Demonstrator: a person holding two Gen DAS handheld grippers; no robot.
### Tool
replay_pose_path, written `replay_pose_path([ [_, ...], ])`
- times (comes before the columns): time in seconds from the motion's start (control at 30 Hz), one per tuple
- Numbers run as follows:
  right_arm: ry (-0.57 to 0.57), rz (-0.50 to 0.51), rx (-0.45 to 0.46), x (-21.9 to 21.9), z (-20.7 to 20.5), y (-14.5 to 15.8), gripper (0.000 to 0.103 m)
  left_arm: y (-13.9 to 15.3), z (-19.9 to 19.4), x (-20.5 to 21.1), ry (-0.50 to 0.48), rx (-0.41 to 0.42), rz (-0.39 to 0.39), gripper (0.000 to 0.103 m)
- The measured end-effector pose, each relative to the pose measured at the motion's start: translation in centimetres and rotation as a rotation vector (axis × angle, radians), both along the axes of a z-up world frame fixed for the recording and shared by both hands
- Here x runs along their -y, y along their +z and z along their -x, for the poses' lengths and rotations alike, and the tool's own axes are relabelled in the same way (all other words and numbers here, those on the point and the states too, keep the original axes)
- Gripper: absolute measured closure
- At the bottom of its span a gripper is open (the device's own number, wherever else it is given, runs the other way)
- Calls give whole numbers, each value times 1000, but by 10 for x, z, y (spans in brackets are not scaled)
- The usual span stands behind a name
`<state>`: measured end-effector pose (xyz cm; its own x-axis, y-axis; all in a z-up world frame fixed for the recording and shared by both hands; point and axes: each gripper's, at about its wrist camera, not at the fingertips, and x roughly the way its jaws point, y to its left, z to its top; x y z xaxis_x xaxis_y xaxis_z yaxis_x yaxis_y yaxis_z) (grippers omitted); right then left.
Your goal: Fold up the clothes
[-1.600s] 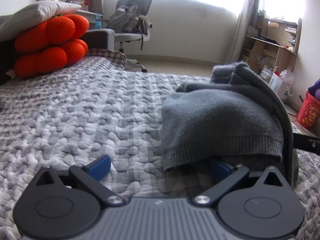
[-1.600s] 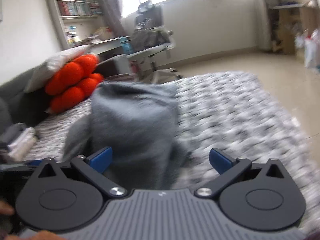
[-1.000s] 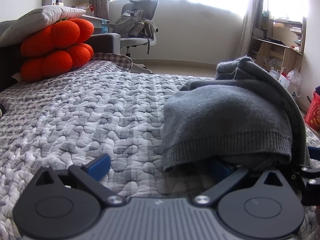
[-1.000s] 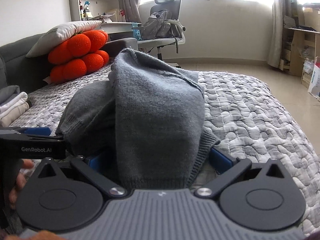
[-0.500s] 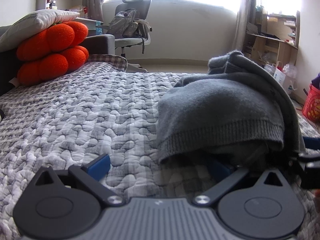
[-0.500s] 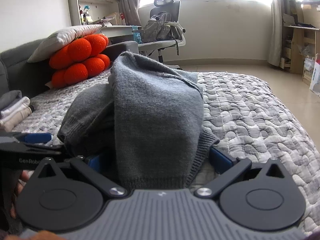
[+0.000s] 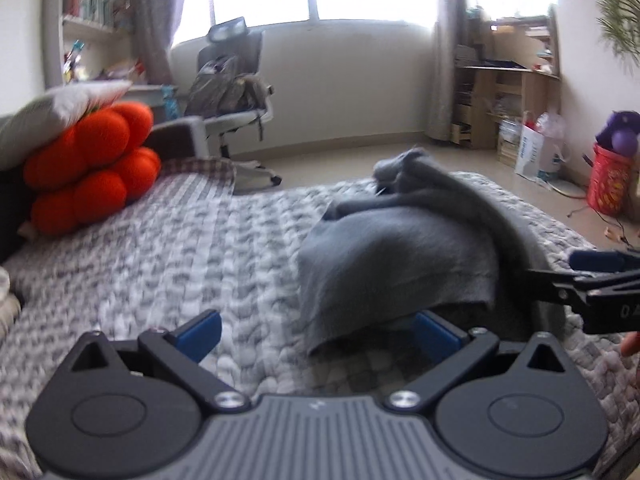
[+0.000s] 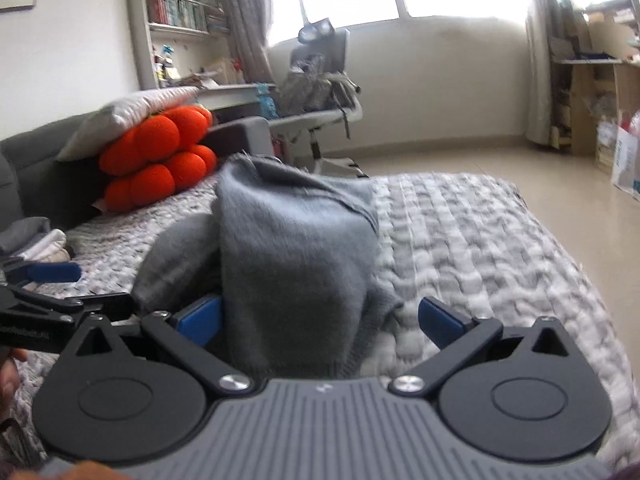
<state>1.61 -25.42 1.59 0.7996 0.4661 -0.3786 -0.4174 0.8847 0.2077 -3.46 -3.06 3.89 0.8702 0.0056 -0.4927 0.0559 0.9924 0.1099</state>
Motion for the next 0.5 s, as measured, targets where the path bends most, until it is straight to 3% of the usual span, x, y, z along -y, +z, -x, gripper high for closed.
replay_pose_path([
  [0.03, -13, 6, 6, 0, -3, 3, 14, 1, -2, 2, -15, -1, -1, 0],
  [0.07, -26, 11, 12, 1, -5, 6, 36, 3, -3, 4, -31, -2, -2, 0],
  [0.1, -39, 17, 18, 1, -8, 9, 48, 4, -5, 7, -47, -4, -3, 0],
  [0.13, -52, 22, 24, 1, -11, 12, 72, 5, -7, 8, -59, -4, -7, 0],
  [0.17, -65, 28, 30, 2, -13, 15, 90, 6, -9, 10, -70, -4, -13, 0],
  [0.4, -193, -7, 58, 32, -26, 37, 90, 14, -4, 10, -135, 39, -5, 0],
  [0.5, -197, -13, 72, 44, -20, 46, 90, 16, -6, 10, -151, 44, -1, 0],
])
